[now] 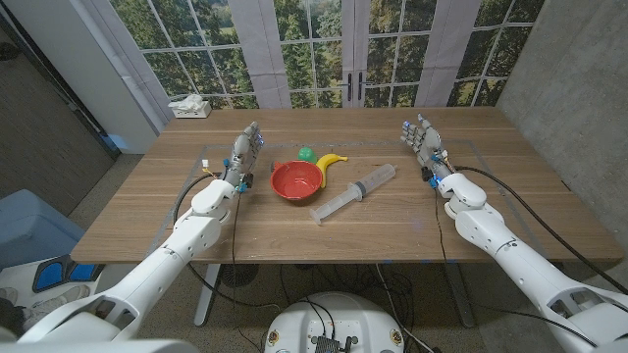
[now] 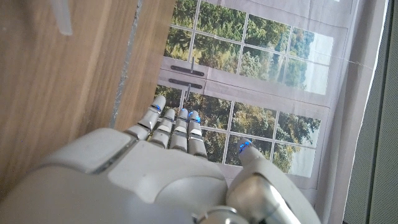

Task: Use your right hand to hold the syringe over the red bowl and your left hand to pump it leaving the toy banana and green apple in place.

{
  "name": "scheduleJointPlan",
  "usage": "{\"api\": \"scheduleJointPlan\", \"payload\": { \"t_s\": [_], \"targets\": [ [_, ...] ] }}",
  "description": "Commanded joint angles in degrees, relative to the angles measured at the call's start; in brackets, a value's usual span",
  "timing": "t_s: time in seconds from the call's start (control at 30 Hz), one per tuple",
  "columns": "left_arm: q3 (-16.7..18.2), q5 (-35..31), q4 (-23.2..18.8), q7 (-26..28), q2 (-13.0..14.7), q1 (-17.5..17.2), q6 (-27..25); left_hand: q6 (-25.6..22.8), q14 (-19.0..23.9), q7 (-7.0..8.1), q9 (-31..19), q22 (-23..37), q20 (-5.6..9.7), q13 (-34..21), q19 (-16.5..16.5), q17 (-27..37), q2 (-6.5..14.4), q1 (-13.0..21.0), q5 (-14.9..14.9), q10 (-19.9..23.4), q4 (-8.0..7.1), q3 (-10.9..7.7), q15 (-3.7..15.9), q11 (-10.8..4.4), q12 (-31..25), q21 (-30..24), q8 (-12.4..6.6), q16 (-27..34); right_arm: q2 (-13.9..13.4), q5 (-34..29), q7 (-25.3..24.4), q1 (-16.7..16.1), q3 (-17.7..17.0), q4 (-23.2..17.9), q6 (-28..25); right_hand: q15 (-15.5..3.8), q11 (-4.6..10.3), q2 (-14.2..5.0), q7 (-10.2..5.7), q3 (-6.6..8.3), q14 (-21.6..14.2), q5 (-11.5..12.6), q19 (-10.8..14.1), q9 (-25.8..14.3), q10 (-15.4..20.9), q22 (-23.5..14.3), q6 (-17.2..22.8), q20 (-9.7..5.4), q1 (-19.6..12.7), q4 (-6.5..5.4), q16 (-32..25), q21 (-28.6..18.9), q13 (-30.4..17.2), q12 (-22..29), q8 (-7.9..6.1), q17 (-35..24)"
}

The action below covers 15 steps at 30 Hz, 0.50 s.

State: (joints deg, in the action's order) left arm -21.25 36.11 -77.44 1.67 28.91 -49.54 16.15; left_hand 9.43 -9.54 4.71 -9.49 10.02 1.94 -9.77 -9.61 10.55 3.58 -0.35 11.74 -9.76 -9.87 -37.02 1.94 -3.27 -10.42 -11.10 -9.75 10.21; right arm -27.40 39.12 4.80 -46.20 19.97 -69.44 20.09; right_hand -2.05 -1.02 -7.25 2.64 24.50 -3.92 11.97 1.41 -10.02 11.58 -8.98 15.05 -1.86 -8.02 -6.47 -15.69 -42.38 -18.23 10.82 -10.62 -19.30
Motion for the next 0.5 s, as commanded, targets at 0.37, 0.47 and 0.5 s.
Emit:
{"api": "scheduleJointPlan", "payload": {
  "t_s": [0.37,0.47,0.5],
  "targets": [
    [-0.28,-1.96,-1.88,2.83,-0.06,-0.94,0.35,0.37,-8.11,-0.07,-0.15,0.06,7.73,-0.18,-0.09,-0.16,4.68,0.38,0.28,-4.93,0.44,-0.10,4.34,-0.11,-0.40,-0.40,-0.33,0.27,0.52,-5.14,-6.76,-2.27,-0.18,0.86,4.99,0.08,-0.06,-0.47,0.33,2.13,-1.46,-0.03,1.28,-0.27,1.45,-0.16,1.03,-2.30,-4.10,4.39,0.43,2.02,1.73,0.58,-0.45,1.83],
    [-0.35,-1.90,-1.59,2.47,0.01,-0.65,0.16,0.34,-8.07,-0.08,-0.15,0.05,7.69,-0.18,0.04,-0.22,4.61,0.47,0.29,-4.86,0.59,-0.07,4.35,-0.13,-0.43,-0.44,-0.34,0.25,0.33,-7.41,-9.67,-2.85,0.09,-0.28,5.25,0.37,-0.15,-0.51,0.47,2.88,-2.35,-0.64,2.36,-0.28,1.81,-0.22,1.28,-1.42,-6.05,6.76,0.32,2.78,2.48,0.64,-0.47,2.50],
    [-0.41,-1.76,-1.46,2.07,0.08,-0.51,0.05,0.33,-8.06,-0.06,-0.15,0.05,7.67,-0.18,0.08,-0.23,4.60,0.48,0.29,-4.85,0.61,-0.07,4.35,-0.13,-0.44,-0.45,-0.35,0.25,0.25,-8.70,-11.34,-3.15,0.20,-0.82,5.32,0.45,-0.27,-0.52,0.49,3.07,-2.51,-0.83,2.66,-0.29,2.07,-0.24,1.55,-0.98,-6.56,7.39,0.31,2.98,2.69,0.71,-0.56,2.65]
  ]
}}
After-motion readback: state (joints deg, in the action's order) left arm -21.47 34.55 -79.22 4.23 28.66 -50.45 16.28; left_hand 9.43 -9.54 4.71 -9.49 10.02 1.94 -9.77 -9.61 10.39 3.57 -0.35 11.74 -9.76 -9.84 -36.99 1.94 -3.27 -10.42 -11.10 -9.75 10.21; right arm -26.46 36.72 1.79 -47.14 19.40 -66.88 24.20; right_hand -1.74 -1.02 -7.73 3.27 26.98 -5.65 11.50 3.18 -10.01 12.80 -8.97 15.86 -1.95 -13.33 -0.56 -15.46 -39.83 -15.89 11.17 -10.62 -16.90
